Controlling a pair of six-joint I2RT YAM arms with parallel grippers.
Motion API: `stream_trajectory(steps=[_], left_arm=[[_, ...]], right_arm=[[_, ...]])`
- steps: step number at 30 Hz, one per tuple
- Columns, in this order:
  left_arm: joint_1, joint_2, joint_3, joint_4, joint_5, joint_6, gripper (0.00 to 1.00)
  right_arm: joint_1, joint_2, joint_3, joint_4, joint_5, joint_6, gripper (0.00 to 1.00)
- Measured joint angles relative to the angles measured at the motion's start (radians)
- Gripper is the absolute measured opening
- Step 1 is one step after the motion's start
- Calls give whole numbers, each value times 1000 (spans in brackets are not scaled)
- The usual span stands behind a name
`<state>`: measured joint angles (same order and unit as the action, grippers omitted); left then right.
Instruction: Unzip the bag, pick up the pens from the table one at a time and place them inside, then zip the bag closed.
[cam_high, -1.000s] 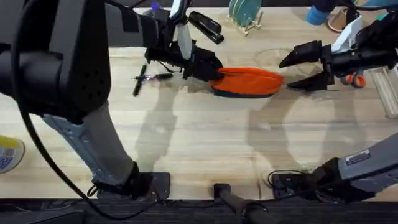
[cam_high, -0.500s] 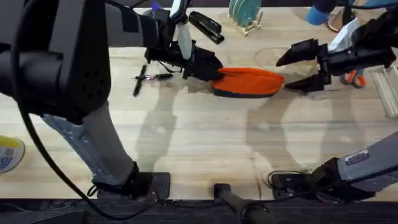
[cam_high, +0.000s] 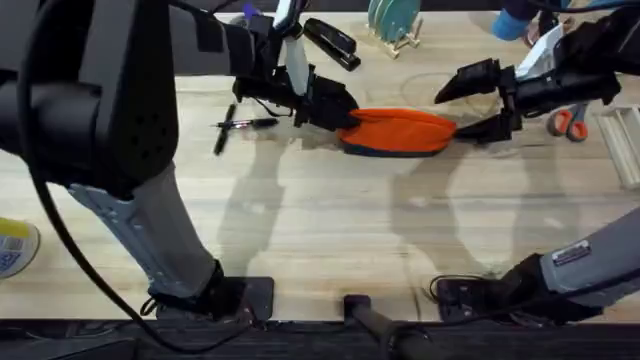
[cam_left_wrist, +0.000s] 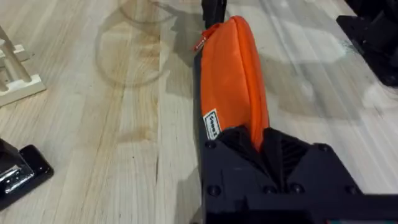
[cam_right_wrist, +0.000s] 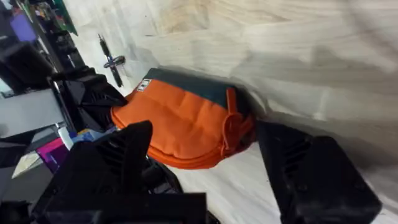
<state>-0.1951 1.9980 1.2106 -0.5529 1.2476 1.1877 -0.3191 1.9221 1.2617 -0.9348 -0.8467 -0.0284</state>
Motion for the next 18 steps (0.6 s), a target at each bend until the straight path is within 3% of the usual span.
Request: stream_trajectory(steps=[11,14,18], left_arm=[[0,0,0,0,0,-3,43],[0,0,0,0,0,-3,43],[0,0,0,0,0,-3,43]], right_arm=[[4,19,0,4,0,7,912],[6,19,0,4,1,7,833],[7,22,0,5,10,7,642]])
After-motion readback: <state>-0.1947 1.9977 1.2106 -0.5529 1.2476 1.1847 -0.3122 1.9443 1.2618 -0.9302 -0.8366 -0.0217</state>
